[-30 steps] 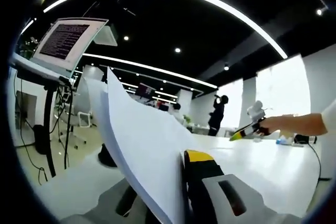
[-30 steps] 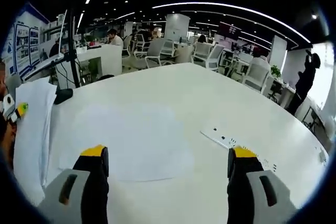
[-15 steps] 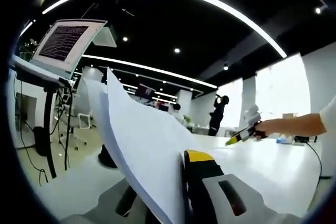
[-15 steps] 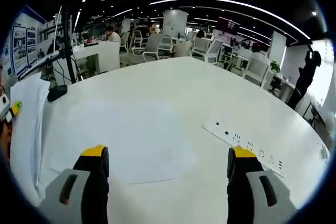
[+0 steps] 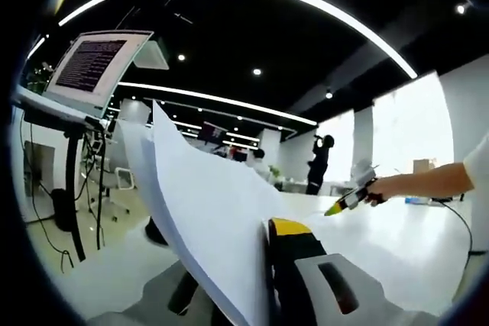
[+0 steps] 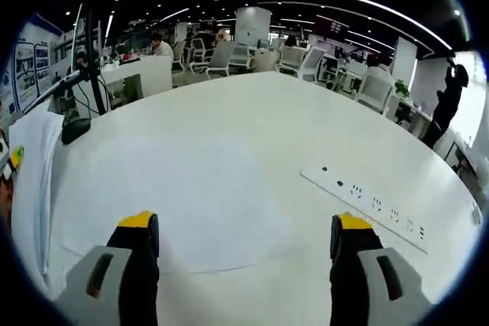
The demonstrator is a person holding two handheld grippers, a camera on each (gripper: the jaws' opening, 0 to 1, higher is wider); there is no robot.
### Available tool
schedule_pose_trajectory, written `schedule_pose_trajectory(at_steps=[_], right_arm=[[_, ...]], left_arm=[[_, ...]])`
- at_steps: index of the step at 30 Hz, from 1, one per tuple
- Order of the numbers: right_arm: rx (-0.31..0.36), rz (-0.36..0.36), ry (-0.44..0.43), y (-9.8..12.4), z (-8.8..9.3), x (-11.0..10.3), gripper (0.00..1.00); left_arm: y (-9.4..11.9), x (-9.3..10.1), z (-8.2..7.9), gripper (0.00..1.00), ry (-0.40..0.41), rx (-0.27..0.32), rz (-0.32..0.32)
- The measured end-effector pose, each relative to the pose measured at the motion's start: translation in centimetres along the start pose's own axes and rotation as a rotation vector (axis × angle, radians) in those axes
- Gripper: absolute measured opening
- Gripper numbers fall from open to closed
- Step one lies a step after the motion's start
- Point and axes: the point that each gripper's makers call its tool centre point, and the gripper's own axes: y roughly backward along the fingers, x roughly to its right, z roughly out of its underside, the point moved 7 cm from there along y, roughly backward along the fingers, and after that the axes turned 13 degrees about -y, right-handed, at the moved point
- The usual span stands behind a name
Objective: Organize the stack of printing papers by aligning and flattening the scattered papers on the table
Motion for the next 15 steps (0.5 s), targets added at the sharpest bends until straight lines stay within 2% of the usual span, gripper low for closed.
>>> schedule_pose_trajectory(at_steps=[15], right_arm=[[-0.014,-0.018,-0.041,-1.17,0.54,0.04,0.87]], left_arm=[[0.12,0.31,-0.08,0.11,-0.014,0.004,0.000]])
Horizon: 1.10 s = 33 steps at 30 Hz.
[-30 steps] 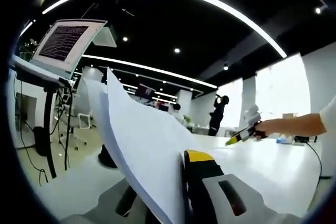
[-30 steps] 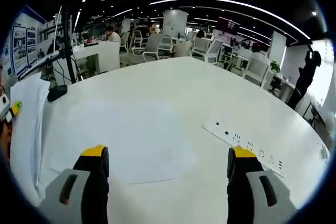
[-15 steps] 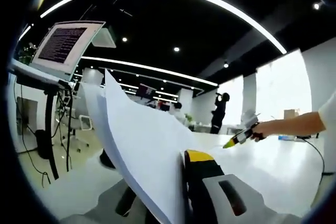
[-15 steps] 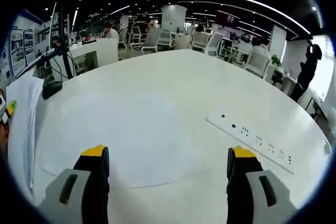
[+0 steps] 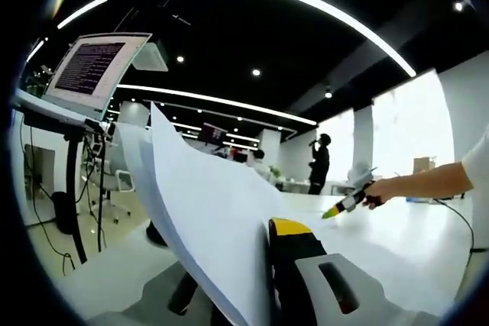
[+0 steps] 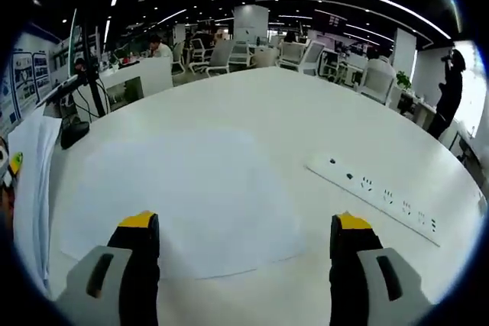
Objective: Organize the stack of printing papers by aligning and flattening the scattered papers on the table
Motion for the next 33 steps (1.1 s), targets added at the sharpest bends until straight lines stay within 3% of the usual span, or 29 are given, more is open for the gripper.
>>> schedule_pose_trajectory(at_steps=[10,33], right_arm=[[-0.018,-0.014,0.029,-0.3,0.1,-0.5,0.87],[-0.059,-0.039,-0.025,-1.5,1.2,-0.3,0.86]], left_arm=[[0.0,0.0,0.0,0.11,-0.020,-0.002,-0.007],[0.0,-0.1,0.2,0.11,-0.029,-0.005,-0.009]])
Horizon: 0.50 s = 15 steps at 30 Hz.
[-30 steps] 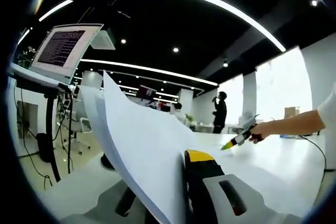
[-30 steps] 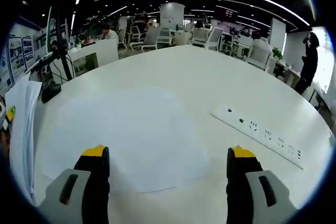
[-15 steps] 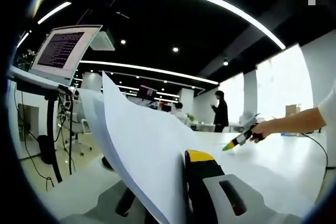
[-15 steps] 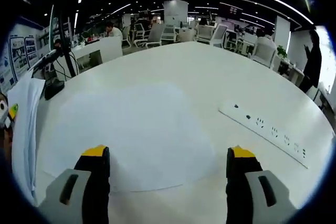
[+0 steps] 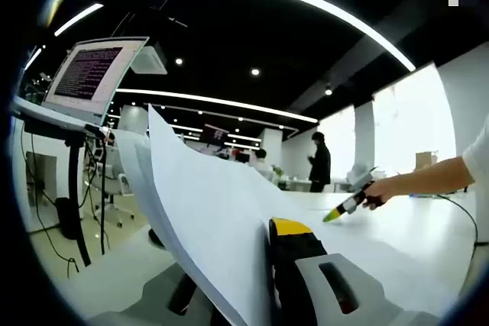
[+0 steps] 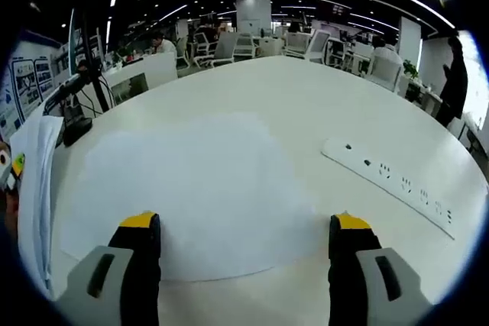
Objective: Organize the stack of printing papers by aligning and flattening the scattered papers on the table
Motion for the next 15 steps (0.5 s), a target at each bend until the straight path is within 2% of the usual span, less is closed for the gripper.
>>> schedule_pose_trajectory(at_steps=[13,15], right_arm=[[0.019,0.013,0.013,-0.08,0.34,0.01,0.85],[0.026,0.007,0.017,-0.02,0.37,-0.02,0.81]], left_arm=[[0.02,-0.10,0.00,0.11,0.000,0.006,0.001],[0.03,-0.10,-0.01,0.11,-0.001,0.006,0.000]])
